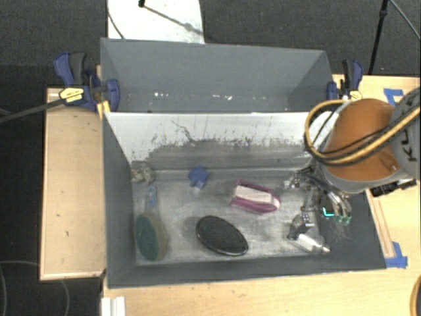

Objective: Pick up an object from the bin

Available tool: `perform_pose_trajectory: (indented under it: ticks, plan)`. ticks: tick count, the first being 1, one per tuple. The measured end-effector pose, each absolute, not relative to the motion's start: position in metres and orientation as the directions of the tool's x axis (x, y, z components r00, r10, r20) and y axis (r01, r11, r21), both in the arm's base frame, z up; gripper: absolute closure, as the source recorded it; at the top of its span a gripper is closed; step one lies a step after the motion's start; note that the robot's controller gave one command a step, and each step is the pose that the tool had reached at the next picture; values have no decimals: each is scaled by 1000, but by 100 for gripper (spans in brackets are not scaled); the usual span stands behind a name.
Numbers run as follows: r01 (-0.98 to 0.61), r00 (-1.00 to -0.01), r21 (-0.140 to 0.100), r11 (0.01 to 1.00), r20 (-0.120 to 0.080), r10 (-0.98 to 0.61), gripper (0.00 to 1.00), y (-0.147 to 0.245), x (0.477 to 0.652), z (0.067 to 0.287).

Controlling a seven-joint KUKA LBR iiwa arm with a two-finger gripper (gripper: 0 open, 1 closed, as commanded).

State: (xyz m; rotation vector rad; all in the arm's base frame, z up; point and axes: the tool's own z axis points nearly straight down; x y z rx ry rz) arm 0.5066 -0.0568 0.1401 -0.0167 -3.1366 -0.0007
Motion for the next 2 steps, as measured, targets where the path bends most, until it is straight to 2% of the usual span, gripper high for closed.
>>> perform_pose_trajectory:
  ticks: [1,2]
  plan:
    - [28,-1000,1,1000,-11,28,0,-12,560,70]
    - [29,-999,0,1000,-17,29,100,-15,561,75]
